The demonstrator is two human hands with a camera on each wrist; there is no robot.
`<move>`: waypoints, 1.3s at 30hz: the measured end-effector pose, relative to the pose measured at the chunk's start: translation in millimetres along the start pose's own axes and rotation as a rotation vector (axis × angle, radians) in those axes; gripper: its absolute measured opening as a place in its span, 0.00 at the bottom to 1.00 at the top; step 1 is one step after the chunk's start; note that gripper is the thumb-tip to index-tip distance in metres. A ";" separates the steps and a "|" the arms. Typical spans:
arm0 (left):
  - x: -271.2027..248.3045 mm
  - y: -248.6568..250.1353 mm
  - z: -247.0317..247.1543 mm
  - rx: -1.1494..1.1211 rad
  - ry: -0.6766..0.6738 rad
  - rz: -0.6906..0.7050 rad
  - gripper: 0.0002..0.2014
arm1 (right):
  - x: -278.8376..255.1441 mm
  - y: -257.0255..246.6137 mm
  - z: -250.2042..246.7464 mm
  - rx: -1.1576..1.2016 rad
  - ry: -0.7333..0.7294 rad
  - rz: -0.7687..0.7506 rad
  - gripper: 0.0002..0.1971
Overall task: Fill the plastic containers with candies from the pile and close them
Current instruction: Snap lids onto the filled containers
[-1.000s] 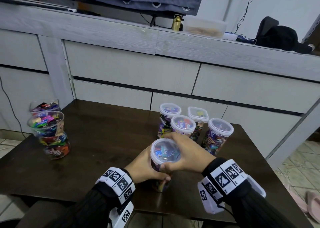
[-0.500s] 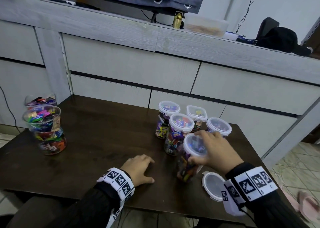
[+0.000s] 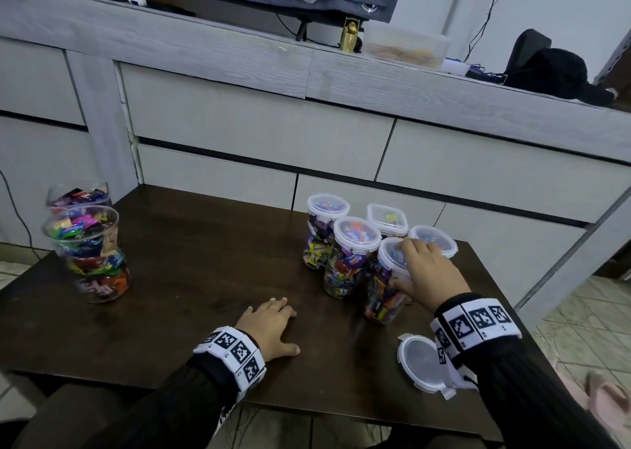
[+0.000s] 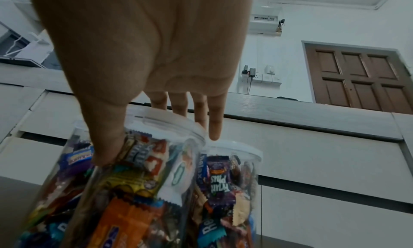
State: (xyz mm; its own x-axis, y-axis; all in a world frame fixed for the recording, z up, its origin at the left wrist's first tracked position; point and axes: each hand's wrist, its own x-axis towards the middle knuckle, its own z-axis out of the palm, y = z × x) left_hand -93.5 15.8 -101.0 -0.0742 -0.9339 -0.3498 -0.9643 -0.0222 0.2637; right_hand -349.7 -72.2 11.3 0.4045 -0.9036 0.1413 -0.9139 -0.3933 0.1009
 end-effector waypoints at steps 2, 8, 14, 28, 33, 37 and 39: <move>-0.6 -0.3 0.3 0.006 0.001 0.000 0.37 | -0.3 -1.0 0.3 -0.025 0.005 0.008 0.30; -17.9 -11.7 -18.6 -0.008 0.370 0.022 0.25 | -8.0 2.4 5.8 -0.031 -0.014 0.046 0.41; -52.6 -71.7 -72.8 -0.050 1.113 -0.136 0.26 | -31.4 18.3 12.6 0.129 0.200 0.250 0.40; -47.2 -196.4 -68.9 -0.672 1.385 -0.730 0.49 | -44.9 15.0 75.8 0.059 -0.618 0.319 0.52; -47.2 -183.7 -58.0 -0.670 1.381 -0.641 0.50 | -45.5 11.4 79.3 -0.036 -0.627 0.275 0.50; -47.0 -149.6 -51.7 -0.763 1.238 -0.465 0.54 | -47.2 5.1 76.5 0.038 -0.590 0.242 0.42; -44.5 -127.9 -47.7 -0.801 1.134 -0.364 0.55 | -47.0 -0.1 70.0 0.068 -0.566 0.199 0.42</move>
State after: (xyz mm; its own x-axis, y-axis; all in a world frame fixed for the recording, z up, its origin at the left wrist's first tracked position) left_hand 45.3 43.2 -76.3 0.7482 -0.5991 0.2852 -0.4565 -0.1529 0.8765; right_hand -371.1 -41.6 -64.3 0.1610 -0.9035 -0.3972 -0.9778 -0.2006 0.0600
